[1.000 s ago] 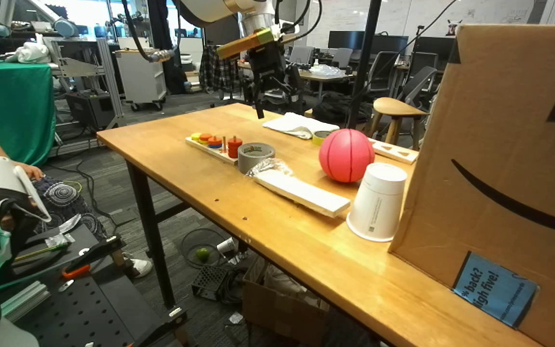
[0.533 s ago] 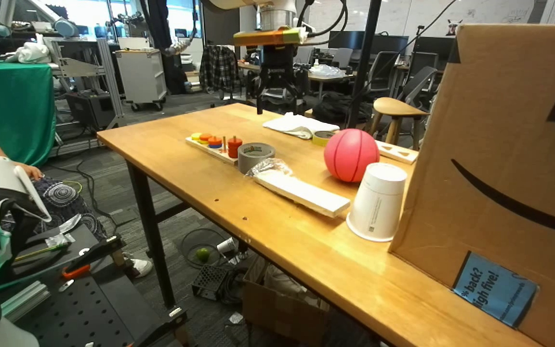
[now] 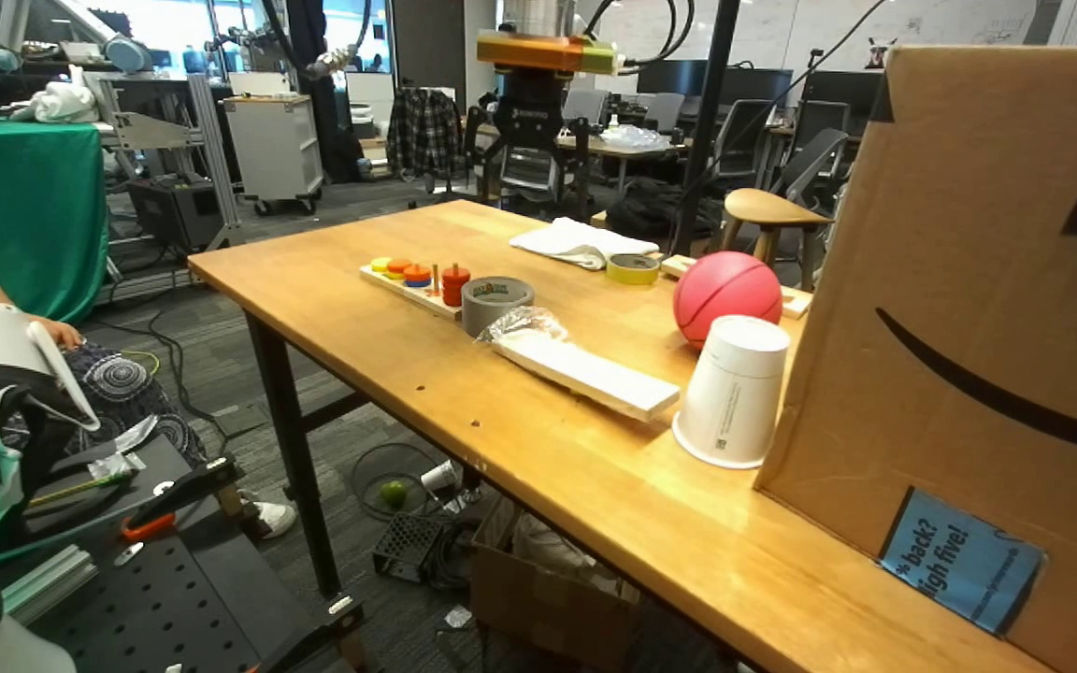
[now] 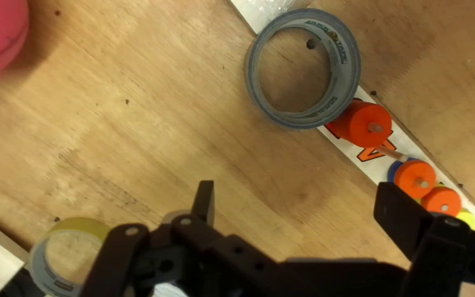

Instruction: Move the red ball to the right

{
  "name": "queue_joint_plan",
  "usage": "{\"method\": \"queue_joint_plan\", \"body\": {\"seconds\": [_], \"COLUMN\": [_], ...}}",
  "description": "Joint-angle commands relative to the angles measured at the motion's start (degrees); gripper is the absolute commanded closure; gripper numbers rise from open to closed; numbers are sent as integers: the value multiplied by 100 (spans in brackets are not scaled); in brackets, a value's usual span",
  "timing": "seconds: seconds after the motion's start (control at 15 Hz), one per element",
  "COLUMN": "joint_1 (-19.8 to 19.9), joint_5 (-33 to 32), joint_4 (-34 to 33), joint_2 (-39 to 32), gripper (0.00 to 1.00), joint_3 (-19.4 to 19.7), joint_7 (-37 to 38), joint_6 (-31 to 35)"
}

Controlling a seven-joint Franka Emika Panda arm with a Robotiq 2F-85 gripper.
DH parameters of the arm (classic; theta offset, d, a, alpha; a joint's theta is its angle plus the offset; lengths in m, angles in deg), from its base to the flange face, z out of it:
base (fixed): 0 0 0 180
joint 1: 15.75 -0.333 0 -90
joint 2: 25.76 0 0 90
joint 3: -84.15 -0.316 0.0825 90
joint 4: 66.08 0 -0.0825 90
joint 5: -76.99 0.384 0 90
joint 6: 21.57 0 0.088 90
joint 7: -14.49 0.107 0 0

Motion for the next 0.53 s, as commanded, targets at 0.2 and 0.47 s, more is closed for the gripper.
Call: {"method": "queue_joint_plan", "body": {"seconds": [0.2, 0.47], "joint_1": [157, 196], "joint_5": [639, 840], "joint_4": [-346, -707], "joint_2": [-54, -256], "gripper": [0, 0], "joint_3": [-98, -97], "joint_7": [-2096, -3337], "joint_6": [-594, -969]}}
